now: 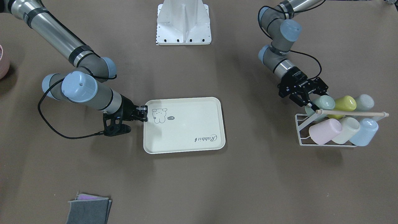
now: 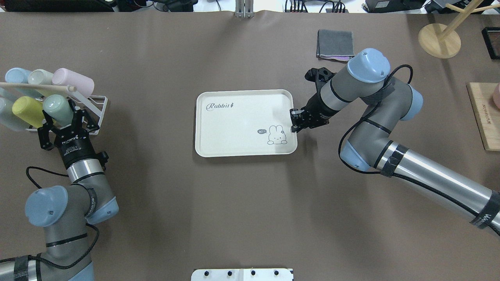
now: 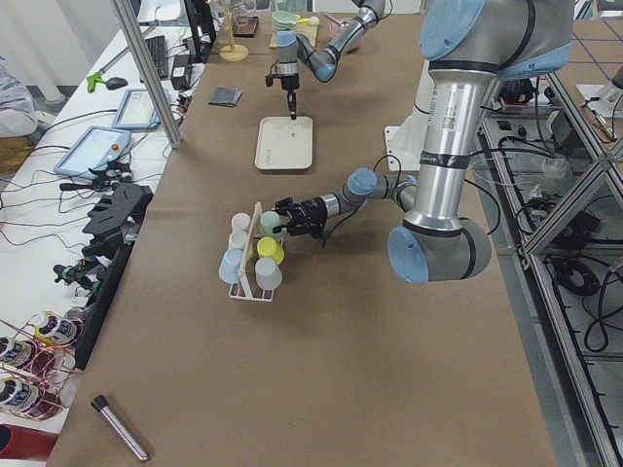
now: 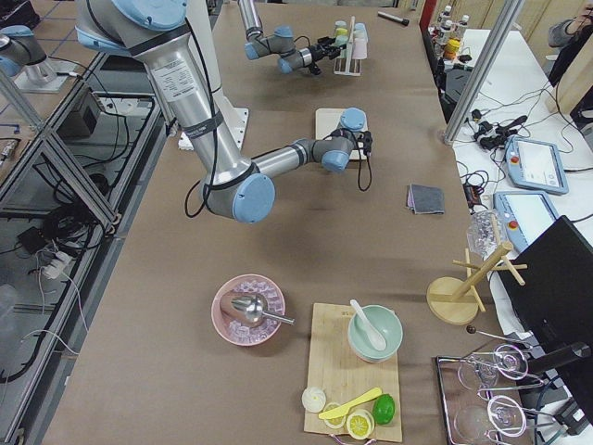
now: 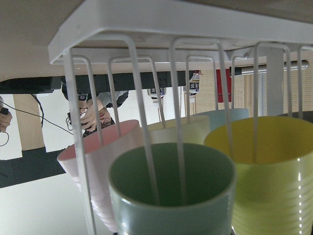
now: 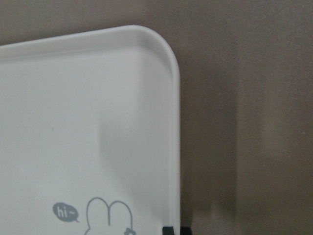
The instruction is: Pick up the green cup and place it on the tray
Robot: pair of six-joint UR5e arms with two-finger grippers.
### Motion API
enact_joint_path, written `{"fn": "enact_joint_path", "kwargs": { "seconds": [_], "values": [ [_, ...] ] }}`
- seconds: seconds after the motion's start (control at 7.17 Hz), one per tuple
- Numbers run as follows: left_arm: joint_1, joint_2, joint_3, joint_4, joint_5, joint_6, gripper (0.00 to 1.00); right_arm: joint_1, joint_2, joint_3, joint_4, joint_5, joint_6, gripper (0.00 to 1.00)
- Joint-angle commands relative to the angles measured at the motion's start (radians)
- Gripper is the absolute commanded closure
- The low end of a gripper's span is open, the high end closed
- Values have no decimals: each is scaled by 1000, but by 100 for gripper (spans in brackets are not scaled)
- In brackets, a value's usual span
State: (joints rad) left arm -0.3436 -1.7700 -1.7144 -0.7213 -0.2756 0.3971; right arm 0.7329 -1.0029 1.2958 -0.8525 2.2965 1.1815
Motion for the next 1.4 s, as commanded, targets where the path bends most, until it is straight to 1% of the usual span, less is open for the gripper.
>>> {"fn": "enact_joint_path", "kwargs": {
  "seconds": [0.0,0.56,0.7,0.84,0.98,1.12,1.26],
  "values": [
    [-5,4,-59,48,-4,-12,100,-6,1,-1,0,-6,0,100],
    [-40,15,-181,152,-13,-14,100,-10,6,-12,0,-9,1,100],
    [-49,24,-227,180,-20,-14,100,-10,6,-12,0,-9,1,100],
    [-51,29,-281,216,-49,-14,100,-12,4,-12,0,-9,1,100],
    [-55,27,-330,242,-78,-14,100,-12,4,-13,0,-9,1,53],
    [-75,24,-379,244,-138,-17,100,-12,6,-13,0,-11,15,28],
    [-83,26,-402,247,-208,-147,100,-12,6,-12,1,-15,16,0]
  ]
}}
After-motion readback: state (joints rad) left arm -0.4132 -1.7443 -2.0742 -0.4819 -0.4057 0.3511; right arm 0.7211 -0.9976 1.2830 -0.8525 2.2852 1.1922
